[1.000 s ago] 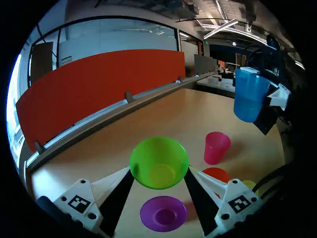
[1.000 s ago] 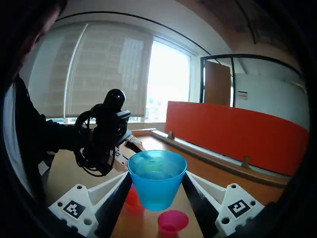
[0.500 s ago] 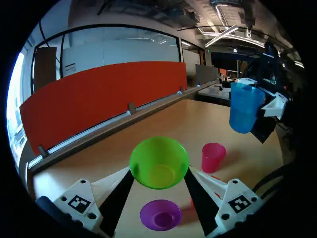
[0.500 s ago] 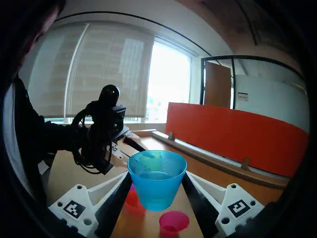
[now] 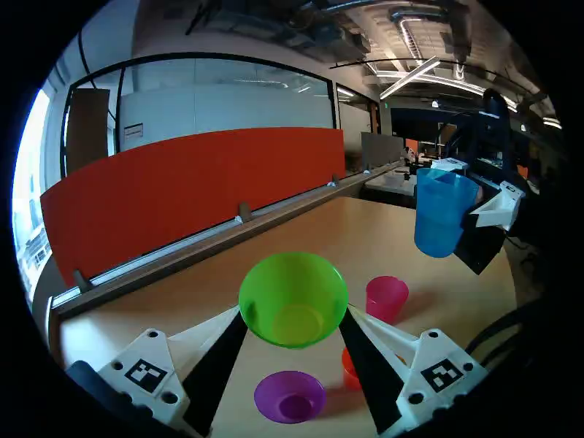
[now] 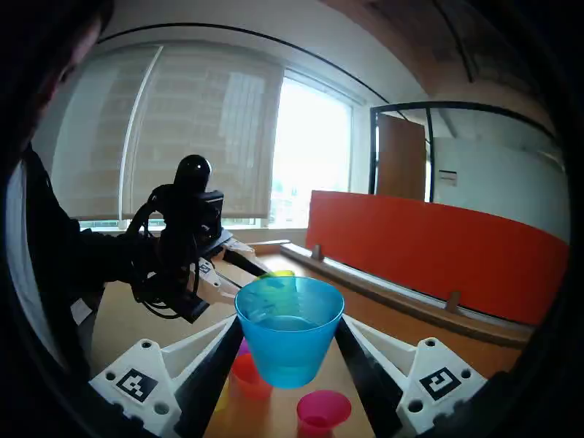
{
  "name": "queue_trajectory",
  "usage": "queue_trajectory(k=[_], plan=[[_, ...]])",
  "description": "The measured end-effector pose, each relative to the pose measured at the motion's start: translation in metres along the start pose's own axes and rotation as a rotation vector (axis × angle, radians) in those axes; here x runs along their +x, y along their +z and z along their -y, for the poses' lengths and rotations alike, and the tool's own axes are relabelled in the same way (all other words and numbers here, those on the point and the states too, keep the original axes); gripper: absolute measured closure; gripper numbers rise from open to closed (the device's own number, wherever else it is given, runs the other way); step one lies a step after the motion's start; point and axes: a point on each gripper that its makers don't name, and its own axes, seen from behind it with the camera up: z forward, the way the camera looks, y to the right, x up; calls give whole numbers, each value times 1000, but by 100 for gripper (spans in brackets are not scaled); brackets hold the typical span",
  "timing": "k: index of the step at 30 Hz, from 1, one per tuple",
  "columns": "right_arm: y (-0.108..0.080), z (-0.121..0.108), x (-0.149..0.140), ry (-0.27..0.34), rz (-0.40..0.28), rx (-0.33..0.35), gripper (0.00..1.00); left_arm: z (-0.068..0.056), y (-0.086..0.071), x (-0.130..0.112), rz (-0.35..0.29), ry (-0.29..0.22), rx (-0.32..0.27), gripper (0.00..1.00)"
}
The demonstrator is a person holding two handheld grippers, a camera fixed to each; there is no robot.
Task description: Pour water
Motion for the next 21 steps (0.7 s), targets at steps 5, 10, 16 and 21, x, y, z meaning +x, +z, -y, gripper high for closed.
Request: queue_trajectory(k=[5,10,16,21], plan=[[1,1,0,1,0,2,12,-1,-3,4,-23,-5,4,15],[3,2,2,3,1,7,12,-1,-7,7,-43,-6,8,16],[6,4,8,1,-2,14,12,0,-12,11,-68,-17,11,15],[8,7,13,-1,-5,25,12,1,-15,16,-94,-33,11,15]])
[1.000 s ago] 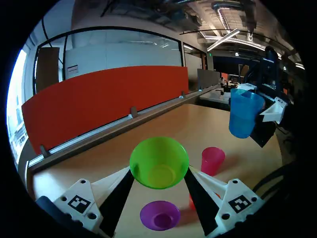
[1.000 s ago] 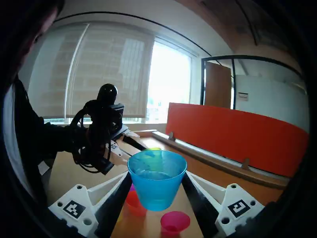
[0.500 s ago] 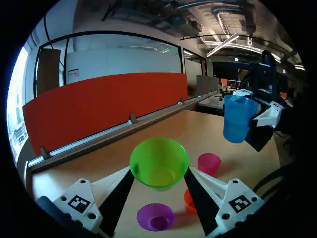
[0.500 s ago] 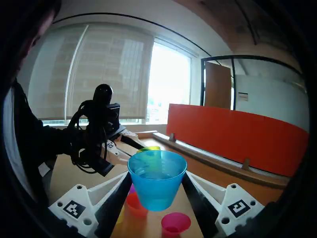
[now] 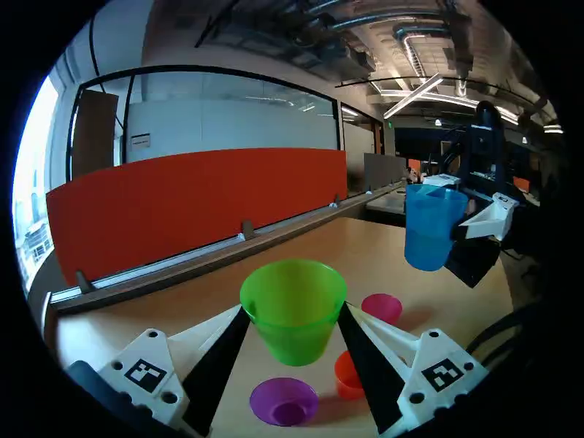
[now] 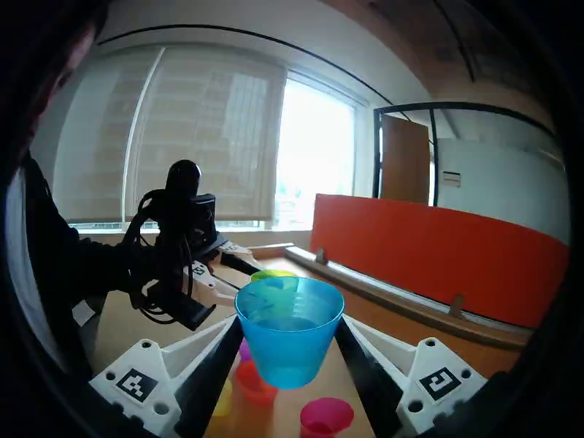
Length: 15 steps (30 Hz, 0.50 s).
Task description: Pour water
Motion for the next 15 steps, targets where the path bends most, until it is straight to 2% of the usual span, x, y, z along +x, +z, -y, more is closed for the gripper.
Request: queue_trajectory(k=[15], plan=[[8,6,11,-18,1,20,12,-7,-9,4,-25,-5,-11,15]])
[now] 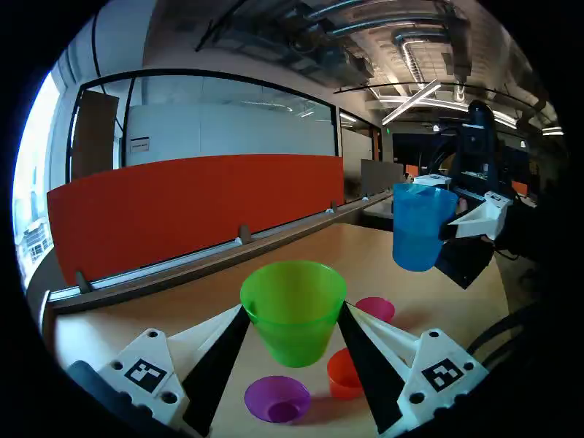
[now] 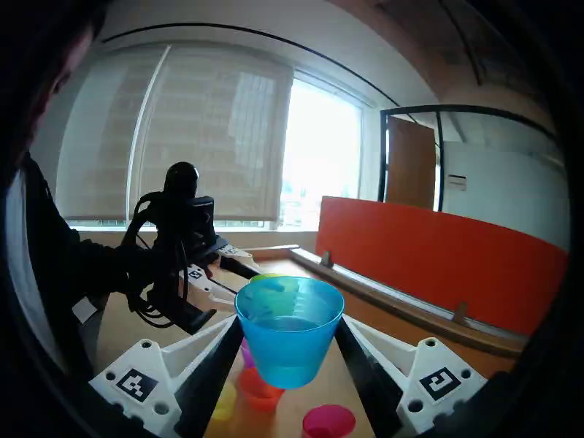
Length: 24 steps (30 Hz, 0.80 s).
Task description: Pour water
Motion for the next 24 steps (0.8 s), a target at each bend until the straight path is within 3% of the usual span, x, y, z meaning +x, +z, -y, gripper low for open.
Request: queue_trajectory(k=[9,24], plan=[[3,1,9,-8,-9,9,12,-6,-6,-1,-6,-4,-3,15],[6,3,15,-20,-15,19,12,-16,-15,7,-75,-10,-15,15]])
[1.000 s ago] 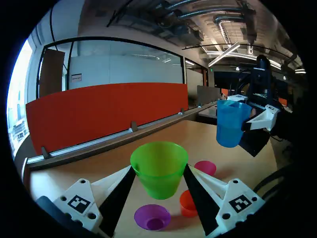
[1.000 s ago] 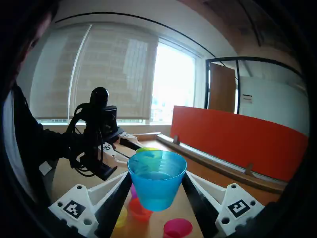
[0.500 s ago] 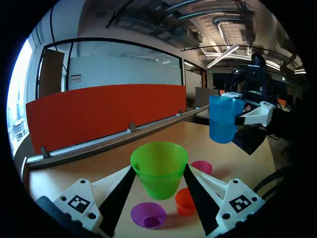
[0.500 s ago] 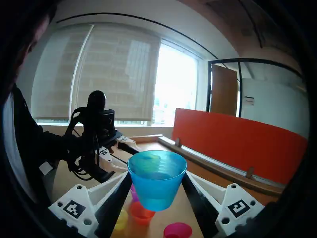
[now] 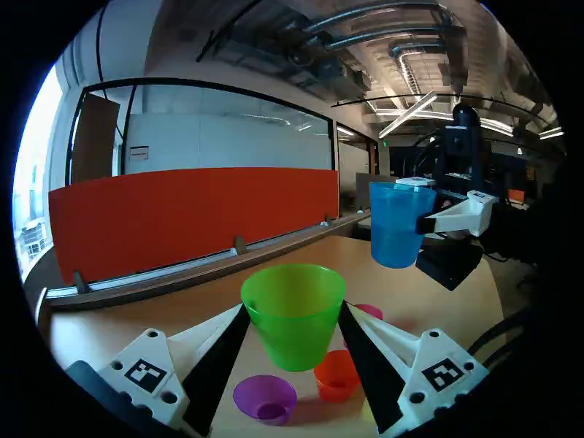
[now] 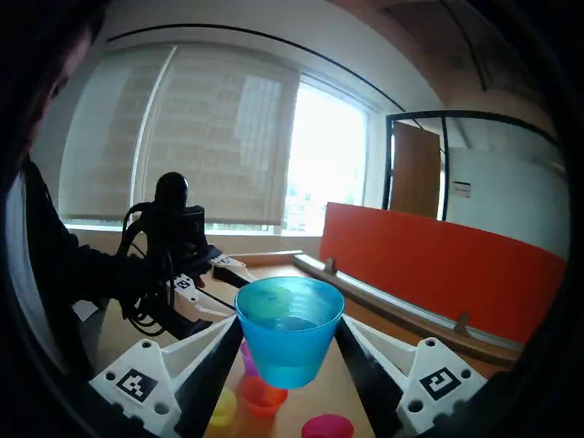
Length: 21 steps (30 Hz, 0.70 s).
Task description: Pour water
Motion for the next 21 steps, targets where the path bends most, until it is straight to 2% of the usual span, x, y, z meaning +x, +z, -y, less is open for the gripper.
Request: queue_trajectory(k=[12,21], plan=[[3,1,4,-7,-1,7,12,-4,-8,2,-31,-4,4,15],[7,2,9,-16,-4,15,12,-14,-15,6,-55,13,-8,15]])
